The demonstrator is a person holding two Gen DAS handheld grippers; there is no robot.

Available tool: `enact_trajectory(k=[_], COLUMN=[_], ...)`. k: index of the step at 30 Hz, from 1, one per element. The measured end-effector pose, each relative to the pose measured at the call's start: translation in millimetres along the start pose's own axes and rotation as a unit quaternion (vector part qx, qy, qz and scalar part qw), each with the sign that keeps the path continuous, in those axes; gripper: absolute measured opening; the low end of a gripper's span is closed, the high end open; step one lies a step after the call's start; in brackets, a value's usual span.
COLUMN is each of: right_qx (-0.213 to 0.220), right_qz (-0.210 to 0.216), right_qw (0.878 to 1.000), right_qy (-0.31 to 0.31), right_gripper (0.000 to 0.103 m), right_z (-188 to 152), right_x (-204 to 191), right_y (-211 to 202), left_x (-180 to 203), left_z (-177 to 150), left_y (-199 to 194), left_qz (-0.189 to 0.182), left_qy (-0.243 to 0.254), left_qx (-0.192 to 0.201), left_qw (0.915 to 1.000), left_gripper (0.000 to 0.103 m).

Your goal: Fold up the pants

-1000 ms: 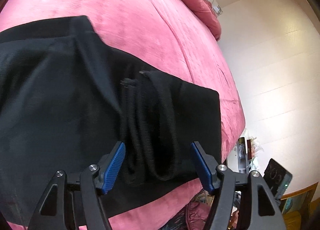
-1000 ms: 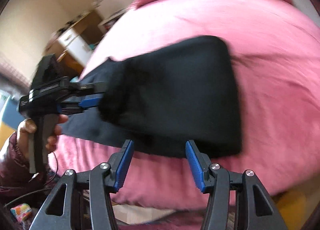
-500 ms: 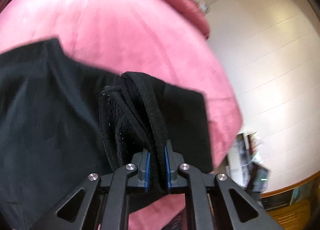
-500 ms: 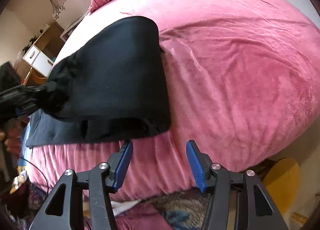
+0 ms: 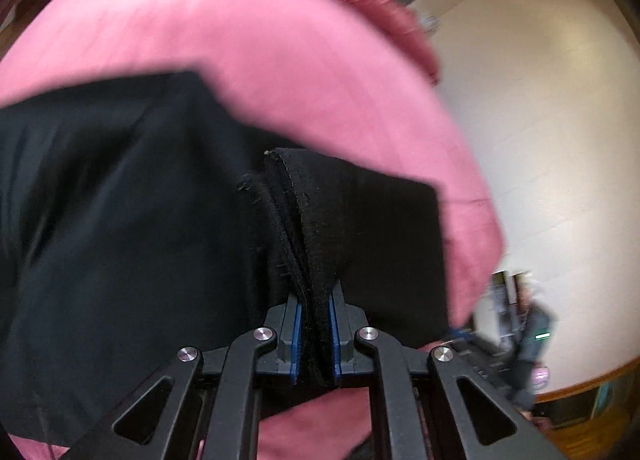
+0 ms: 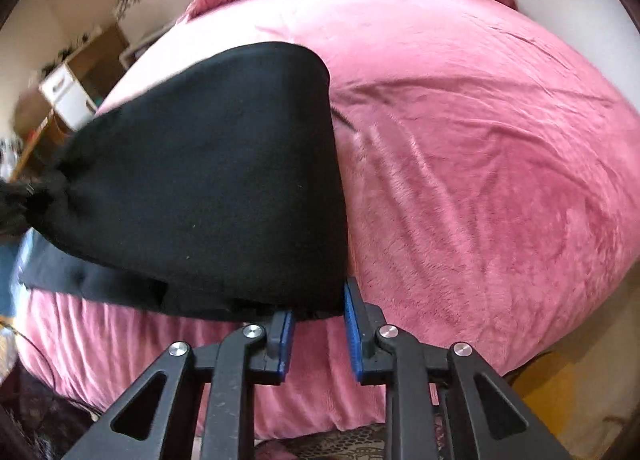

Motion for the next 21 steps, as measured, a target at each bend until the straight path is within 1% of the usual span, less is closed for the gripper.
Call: enact_trajectory(k=[1,2,5,6,7,8,9,10,12,15,17,19,21], right_qx=[-0.003,-0.009,-0.017,-0.027,-0.037,-0.048,-0.053,-0.055,-0.057,-0.039,-0.014,0.013,0.034], right_qz=[-0.001,-0.001,-0.001,0.000,0.003,0.014,0.019,0.021,0.027,0.037,0.042,0.052,0.059], right_qw=[1.000,1.000,1.000,1.000,0.999,0.999,0.998,0.998,0.996,0.997,0.998,0.997,0.996], right_qy=[-0.001,-0.001,-0.007,-0.011,-0.012,-0.015,-0.024,-0.038,-0.056,-0.055,-0.051,-0.050,-0.054], right_gripper=[0.023,0.023,0.024,0.025,0.027,0.030,0.041,0.049,0.050,0.049,0.049,0.049,0.049], right_z=[-0.7,-1.3,-0.4,0.1,-0.4,-1.7,-2.0,-2.4,-1.8,12.6,29.6,52.3,72.8], right_x=[0.2,0.3,-0.4,0.0,1.5,2.5,2.3,2.9,5.9,12.5,10.3,2.3,-12.3], right_y=[2.0,5.2,8.7,9.3,9.3,7.1,2.9,-0.9,-13.5,-32.0,-40.2,-38.4,-31.0], left_x=[-8.6,-11.3,-7.2,-7.0,-7.3,-7.2,-7.0,-9.2,-9.6,-5.5,2.1,10.5,22.2], left_z=[-7.1,-11.7,-14.5,-14.8,-13.8,-12.4,-10.5,-8.8,-4.6,3.8,10.2,17.1,31.2], left_y=[8.4,11.6,12.5,9.3,9.7,8.9,5.4,1.6,-9.2,-30.1,-36.2,-36.7,-38.0], left_qz=[0.010,0.013,0.011,0.011,0.014,0.016,0.018,0.021,0.027,0.022,0.016,0.013,0.006], left_qy=[-0.005,-0.008,-0.004,-0.003,-0.003,-0.003,-0.001,0.004,0.018,0.038,0.053,0.069,0.083], left_qx=[-0.010,-0.012,-0.005,-0.004,-0.006,-0.008,-0.004,0.002,0.016,0.064,0.086,0.100,0.107], left_qw=[0.9999,0.9998,0.9999,0.9999,0.9999,0.9998,0.9998,0.9998,0.9994,0.9970,0.9948,0.9925,0.9908], left_gripper=[0.011,0.011,0.011,0.011,0.015,0.018,0.021,0.026,0.026,0.026,0.026,0.026,0.026])
Point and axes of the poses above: each gripper's, at about its wrist camera, not at the fingertips, and y roughly the way its jaws point, x to its right, z to its top, the point moved 2 cm from there along y, roughly the way its jaws point, and after that the axes turned 13 degrees about x, right-handed, at the moved point
